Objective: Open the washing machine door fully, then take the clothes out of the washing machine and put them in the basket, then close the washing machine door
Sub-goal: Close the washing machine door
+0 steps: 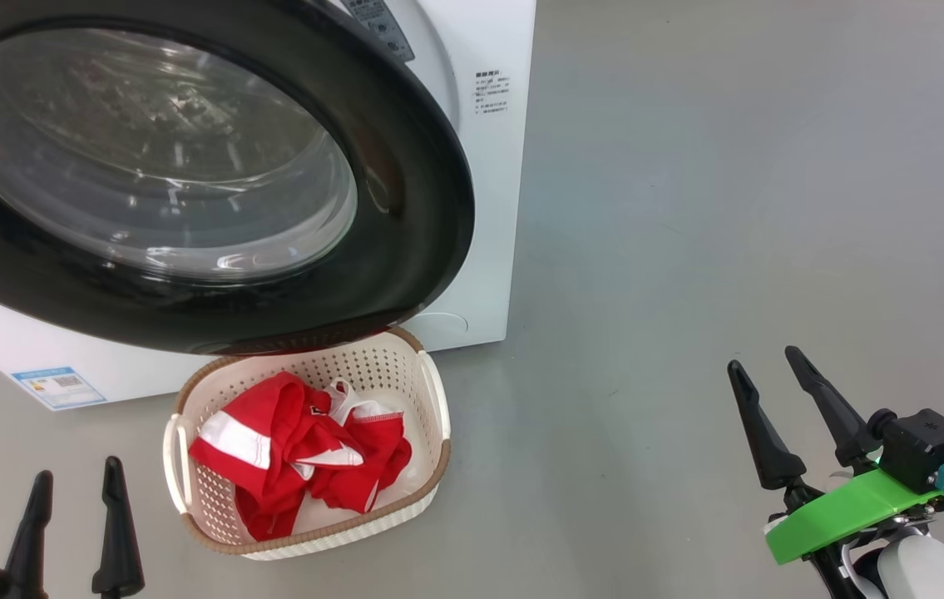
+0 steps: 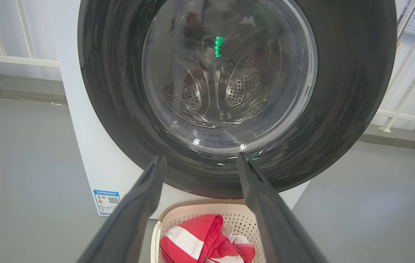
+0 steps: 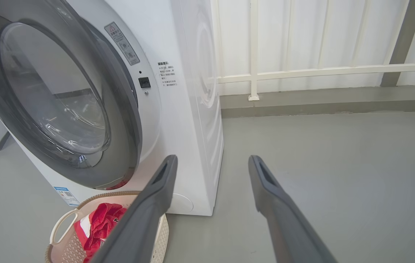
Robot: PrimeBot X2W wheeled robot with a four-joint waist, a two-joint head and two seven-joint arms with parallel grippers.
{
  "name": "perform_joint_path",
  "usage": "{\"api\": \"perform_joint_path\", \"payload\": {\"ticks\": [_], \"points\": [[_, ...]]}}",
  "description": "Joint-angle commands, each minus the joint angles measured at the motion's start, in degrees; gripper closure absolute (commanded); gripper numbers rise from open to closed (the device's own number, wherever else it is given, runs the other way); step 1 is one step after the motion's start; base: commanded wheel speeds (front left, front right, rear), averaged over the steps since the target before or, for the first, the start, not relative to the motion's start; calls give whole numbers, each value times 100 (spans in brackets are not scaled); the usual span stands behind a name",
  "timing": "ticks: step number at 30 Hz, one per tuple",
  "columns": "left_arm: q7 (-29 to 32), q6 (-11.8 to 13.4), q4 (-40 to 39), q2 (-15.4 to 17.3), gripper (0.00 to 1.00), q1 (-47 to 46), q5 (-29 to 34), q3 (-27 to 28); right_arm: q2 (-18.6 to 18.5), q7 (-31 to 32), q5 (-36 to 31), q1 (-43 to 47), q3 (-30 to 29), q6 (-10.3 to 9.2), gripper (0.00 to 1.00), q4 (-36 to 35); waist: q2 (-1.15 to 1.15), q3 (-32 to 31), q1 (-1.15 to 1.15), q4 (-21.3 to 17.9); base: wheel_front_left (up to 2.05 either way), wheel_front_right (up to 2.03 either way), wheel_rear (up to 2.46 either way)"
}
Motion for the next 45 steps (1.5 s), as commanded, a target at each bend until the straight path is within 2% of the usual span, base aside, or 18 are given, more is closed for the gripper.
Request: {"api": "perform_joint_path", "payload": {"ticks": [1,12,13,14,15,16,17,33,45], "points": [[-70,-17,-101,83,0,-71,33,220,-40,-69,32,28,91,9,0,-154,0,0,0,0,0,0,0],[-70,-17,-96,69,0,-123,29,170,-32,-69,38,-8,66,9,0,-205,0,34,0,65,0,0,0],[-70,-17,-100,66,0,-133,36,152,-34,-69,49,-15,72,9,14,-210,0,45,0,92,0,0,0],[-70,-17,-100,66,0,-133,36,152,-34,-69,49,-15,72,9,14,-210,0,45,0,92,0,0,0],[-70,-17,-100,63,0,-147,41,135,-34,-69,60,-25,81,9,33,-216,0,57,0,119,0,0,0],[-70,-17,-95,59,0,-164,45,117,-30,-69,79,-39,100,9,62,-223,0,68,0,147,0,0,0],[-70,-17,-88,54,0,-186,47,107,-28,-69,97,-55,115,9,100,-230,0,82,0,183,0,0,0],[-70,-17,-87,-78,0,-462,-23,-186,62,-69,238,-858,939,9,100,-85,0,382,0,938,0,0,0],[-70,-17,-145,-100,0,-790,-179,-383,161,-69,369,-1953,1145,9,100,294,0,932,0,1260,0,0,0]]}}
